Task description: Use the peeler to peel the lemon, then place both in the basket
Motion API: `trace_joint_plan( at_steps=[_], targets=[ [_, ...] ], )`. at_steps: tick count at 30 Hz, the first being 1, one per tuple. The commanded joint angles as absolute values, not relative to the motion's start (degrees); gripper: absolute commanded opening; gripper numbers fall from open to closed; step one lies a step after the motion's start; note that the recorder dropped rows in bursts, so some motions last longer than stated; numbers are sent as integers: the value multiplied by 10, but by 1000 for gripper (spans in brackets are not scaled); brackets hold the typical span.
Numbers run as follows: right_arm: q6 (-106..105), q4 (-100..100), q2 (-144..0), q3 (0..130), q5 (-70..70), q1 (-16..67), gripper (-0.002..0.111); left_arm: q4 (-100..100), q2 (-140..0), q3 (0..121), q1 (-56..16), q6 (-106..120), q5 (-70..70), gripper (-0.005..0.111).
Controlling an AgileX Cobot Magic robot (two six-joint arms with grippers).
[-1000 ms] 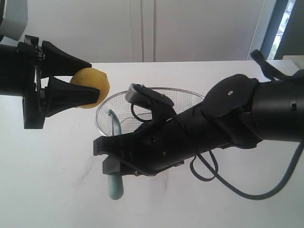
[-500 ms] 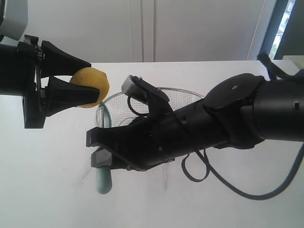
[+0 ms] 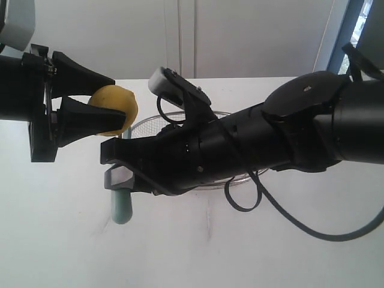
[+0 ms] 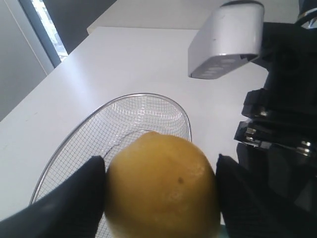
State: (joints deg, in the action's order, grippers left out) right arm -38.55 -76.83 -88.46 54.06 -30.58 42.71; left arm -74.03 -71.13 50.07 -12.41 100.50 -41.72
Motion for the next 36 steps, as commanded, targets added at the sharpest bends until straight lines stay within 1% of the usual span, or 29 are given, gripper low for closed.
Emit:
trace_joint_plan(
  at_steps=[1, 7, 20, 29, 36],
  targets=[
    [-384, -747, -872, 542, -306, 421, 0, -753, -704, 498, -127, 1002, -423, 0],
    [-384, -736, -857, 538, -307, 400, 0, -739, -704, 498, -127, 1002, -417, 0],
    [-355, -692, -846, 537, -294, 400, 0, -728, -704, 498, -127, 1002, -416, 0],
    [-265, -593, -817, 537, -269, 400, 0, -728, -698, 498, -127, 1002, -416, 0],
    [-251, -580, -814, 537, -267, 400, 0, -728, -691, 498, -127, 1002, -416, 0]
  ],
)
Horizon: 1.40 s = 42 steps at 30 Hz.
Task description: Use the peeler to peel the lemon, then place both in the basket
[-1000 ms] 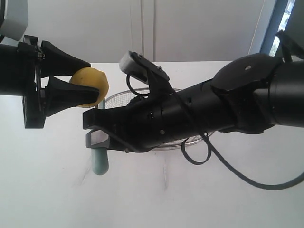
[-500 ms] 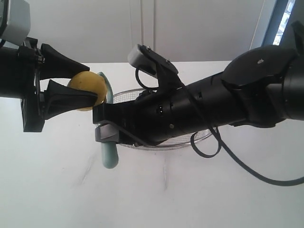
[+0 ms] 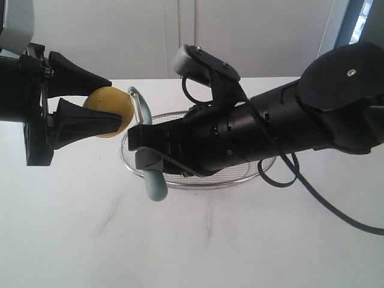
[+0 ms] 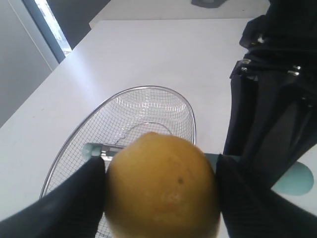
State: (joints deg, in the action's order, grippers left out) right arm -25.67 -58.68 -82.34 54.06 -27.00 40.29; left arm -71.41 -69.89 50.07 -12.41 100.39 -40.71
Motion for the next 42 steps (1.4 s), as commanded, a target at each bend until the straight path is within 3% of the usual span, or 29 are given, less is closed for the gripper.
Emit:
trace_joint_plan(
  at_steps=[1, 19, 30, 36, 42],
  targets=[
    [-251, -580, -812, 537, -265, 400, 0, -728, -691, 498, -127, 1002, -416, 0],
    [-171, -477, -685, 537, -281, 400, 0, -728, -691, 498, -127, 1002, -416, 0],
    [6, -275, -683, 457, -231, 400, 0, -728, -691, 498, -127, 1002, -418, 0],
    [-34, -352, -758, 447, -209, 400, 0, -728, -691, 498, -127, 1002, -420, 0],
    [-328, -684, -831, 461, -251, 400, 0, -728, -691, 498, -127, 1002, -420, 0]
  ],
)
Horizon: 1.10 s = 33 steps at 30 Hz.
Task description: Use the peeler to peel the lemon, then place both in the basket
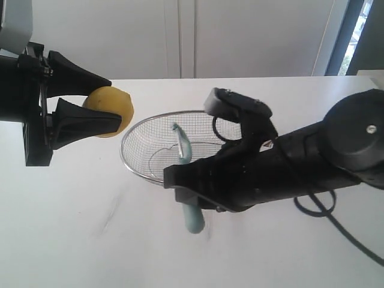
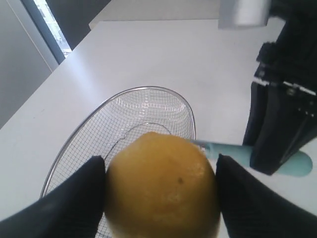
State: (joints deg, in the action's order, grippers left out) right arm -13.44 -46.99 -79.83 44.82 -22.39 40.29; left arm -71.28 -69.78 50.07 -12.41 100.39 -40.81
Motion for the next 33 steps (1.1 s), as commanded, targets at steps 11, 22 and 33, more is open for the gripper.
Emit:
trace_joint_plan(
  at_steps=[11, 22, 33],
  targets=[
    [-525, -900, -855, 487, -327, 400, 0, -729, -691, 498, -127, 1001, -421, 0],
    [-457, -816, -823, 488, -277, 400, 0, -729, -691, 498, -127, 1001, -421, 0],
    [-376, -717, -737, 488, -223, 400, 0, -729, -691, 498, -127, 1001, -420, 0]
  ],
)
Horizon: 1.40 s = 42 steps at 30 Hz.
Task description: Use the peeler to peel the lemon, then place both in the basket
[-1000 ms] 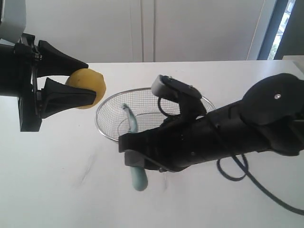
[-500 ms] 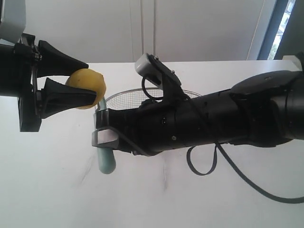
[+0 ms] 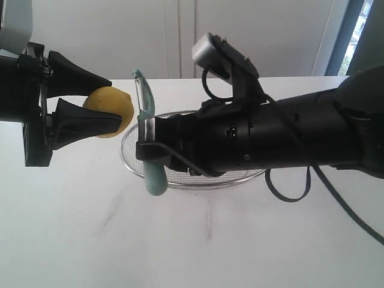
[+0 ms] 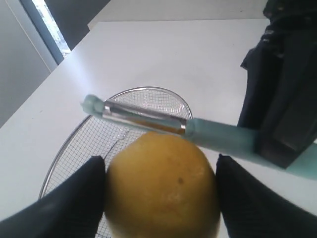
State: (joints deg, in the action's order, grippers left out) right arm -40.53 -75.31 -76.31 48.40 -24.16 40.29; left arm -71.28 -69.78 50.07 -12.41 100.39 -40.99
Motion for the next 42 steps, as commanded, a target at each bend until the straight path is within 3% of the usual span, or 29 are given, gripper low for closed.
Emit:
trace_joint_plan(
  at_steps=[1, 18, 30, 42],
  targets=[
    [-371, -706, -731, 488, -220, 400, 0, -729, -691, 498, -127, 1001, -420, 0],
    [-346, -570, -572, 485, -126, 400, 0, -729, -691, 498, -127, 1001, -421, 0],
    [0, -207, -596, 485, -173, 357, 0, -729, -691, 498, -127, 1001, -420, 0],
    [48, -215, -714, 485, -231, 320, 0, -729, -691, 498, -127, 1001, -420, 0]
  ],
)
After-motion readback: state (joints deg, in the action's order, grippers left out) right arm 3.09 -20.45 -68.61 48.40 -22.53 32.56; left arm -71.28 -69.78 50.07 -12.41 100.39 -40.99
